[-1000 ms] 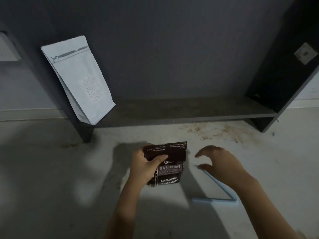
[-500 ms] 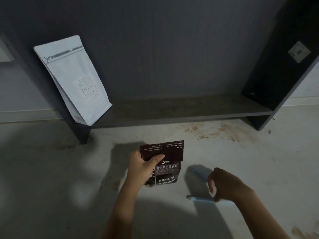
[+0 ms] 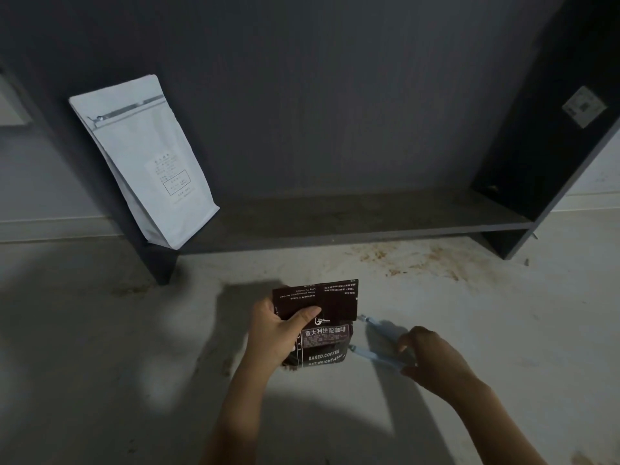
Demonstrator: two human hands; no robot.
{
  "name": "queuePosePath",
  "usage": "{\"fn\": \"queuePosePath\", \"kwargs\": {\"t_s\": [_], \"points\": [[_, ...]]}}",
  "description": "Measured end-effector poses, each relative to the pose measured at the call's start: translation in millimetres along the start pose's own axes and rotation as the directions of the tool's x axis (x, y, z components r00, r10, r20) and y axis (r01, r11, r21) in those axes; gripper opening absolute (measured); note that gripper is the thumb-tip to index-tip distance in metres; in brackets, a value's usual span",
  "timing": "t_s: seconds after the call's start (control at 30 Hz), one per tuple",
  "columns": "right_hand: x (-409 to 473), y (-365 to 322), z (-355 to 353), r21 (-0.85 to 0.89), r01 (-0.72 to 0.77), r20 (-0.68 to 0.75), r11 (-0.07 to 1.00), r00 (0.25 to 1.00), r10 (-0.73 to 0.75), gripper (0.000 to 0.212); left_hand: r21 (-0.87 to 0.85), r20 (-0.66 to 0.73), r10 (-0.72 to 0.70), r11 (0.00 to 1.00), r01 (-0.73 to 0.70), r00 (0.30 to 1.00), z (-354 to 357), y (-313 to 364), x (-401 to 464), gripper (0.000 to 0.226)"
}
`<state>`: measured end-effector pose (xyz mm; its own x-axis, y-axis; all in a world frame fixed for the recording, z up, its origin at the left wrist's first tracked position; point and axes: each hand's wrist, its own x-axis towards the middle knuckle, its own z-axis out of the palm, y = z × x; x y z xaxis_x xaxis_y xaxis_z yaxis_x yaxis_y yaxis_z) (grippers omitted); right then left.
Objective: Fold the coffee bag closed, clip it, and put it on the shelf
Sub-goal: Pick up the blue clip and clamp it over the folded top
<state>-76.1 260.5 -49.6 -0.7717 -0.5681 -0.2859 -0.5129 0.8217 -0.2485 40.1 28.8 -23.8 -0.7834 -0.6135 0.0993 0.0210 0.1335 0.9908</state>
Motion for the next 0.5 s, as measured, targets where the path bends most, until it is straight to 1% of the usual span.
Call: {"fn": "queuePosePath", "kwargs": {"t_s": [0.13, 0.23, 0.3, 0.33, 0.4, 0.43, 0.5], "points": [[1.8, 4.7, 12.5, 0.115, -0.031, -0.109, 0.993, 0.993, 0.044, 0.018, -0.017, 0.003, -0.011, 1.000, 0.011, 1.000, 0.1, -0.3, 1.1, 0.029], [2.9, 3.8, 15.9, 0.288, 0.058, -0.278, 0.956, 0.960, 0.025, 0.009, -0.026, 0.001, -0.018, 1.000, 0.018, 1.000, -0.5, 0.1, 1.3, 0.034], [3.4, 1.0, 8.5, 0.435, 0.107, -0.409, 0.894, 0.908, 0.090, 0.015, -0.029, 0.005, -0.014, 0.999, 0.014, 1.000, -0.1, -0.5, 1.5, 0.035], [3.6, -1.2, 1.1, 0.524, 0.135, -0.450, 0.841, 0.882, 0.139, 0.020, -0.027, 0.006, -0.009, 1.000, 0.009, 1.000, 0.2, -0.7, 1.5, 0.035], [2.8, -7.7, -17.3, 0.697, 0.229, -0.478, 0.680, 0.855, 0.202, 0.028, -0.028, 0.003, -0.001, 1.000, 0.001, 1.000, 0.7, -1.1, 1.8, 0.036], [1.4, -12.3, -27.4, 0.753, 0.285, -0.484, 0.593, 0.850, 0.207, 0.027, -0.029, 0.002, -0.001, 1.000, 0.001, 1.000, 0.8, -1.5, 2.0, 0.036], [-2.3, -23.5, -45.2, 0.818, 0.376, -0.486, 0.435, 0.857, 0.172, 0.017, -0.030, 0.006, -0.006, 1.000, 0.007, 1.000, 0.5, -2.1, 1.9, 0.035]]}}
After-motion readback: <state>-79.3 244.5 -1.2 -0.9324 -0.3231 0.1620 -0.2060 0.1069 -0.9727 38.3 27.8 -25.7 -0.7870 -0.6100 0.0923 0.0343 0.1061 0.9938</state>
